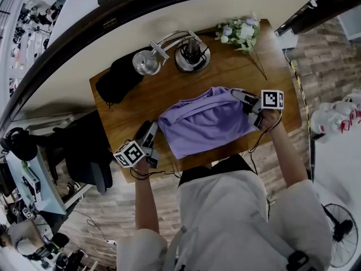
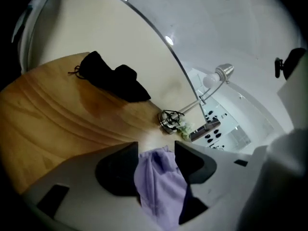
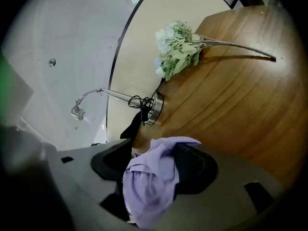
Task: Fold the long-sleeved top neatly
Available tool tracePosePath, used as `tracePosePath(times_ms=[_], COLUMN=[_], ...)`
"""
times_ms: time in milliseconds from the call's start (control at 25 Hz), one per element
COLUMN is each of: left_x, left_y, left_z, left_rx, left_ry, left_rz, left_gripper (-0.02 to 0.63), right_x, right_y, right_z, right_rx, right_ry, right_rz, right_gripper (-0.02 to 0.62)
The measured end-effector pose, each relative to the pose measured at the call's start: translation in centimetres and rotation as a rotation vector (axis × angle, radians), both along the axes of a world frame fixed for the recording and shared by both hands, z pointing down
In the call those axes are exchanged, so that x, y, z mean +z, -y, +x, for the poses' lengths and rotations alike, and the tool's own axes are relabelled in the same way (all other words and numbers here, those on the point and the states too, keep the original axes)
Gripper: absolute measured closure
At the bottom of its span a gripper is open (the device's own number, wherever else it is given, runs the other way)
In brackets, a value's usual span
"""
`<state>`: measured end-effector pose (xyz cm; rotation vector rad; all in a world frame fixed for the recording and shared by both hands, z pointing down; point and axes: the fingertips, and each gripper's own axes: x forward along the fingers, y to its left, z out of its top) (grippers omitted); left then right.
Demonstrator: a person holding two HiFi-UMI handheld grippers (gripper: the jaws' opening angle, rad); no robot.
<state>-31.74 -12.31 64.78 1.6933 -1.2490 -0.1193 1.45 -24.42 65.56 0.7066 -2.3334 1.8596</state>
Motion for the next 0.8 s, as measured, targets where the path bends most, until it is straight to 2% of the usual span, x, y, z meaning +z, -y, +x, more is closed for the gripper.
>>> tracePosePath(times_ms=[120,240,320,360,440,520,640,720,800], left_x=[-0.8,0.2,1.2,1.7,2.5,3.0,3.4,3.4,3.1], left_y=[-1.2,-2.7,-2.9,-2.7,-1.9,-1.5,-1.9,-2.3,-2.4], left_z=[4.4,10.8,13.7,14.3,14.4,13.9,13.3,12.9,12.3], left_rx=[0.173,0.393,0.485,0.496,0.463,0.424,0.431,0.446,0.453], left_ry=[0.08,0.178,0.238,0.257,0.262,0.262,0.28,0.301,0.331], left_rz=[0.029,0.028,0.022,0.015,-0.003,-0.014,-0.019,-0.015,-0.005], left_gripper=[0.368,0.368,0.368,0.368,0.368,0.368,0.368,0.368,0.368], right_x=[1.3,1.4,1.2,1.1,0.9,1.0,1.3,1.2,0.9], right_y=[-0.1,-0.2,-0.7,-1.1,-2.1,-3.0,-4.0,-4.2,-4.3], right_z=[0.7,0.6,0.3,0.1,-0.2,0.3,2.4,3.5,3.8], right_rx=[0.031,0.01,-0.037,-0.081,-0.188,-0.295,-0.428,-0.458,-0.437], right_ry=[-0.079,-0.125,-0.142,-0.139,-0.159,-0.221,-0.349,-0.439,-0.511], right_rz=[-0.052,-0.039,-0.026,-0.016,0.004,0.021,0.084,0.171,0.273], right_gripper=[0.301,0.299,0.301,0.298,0.276,0.281,0.285,0.314,0.334])
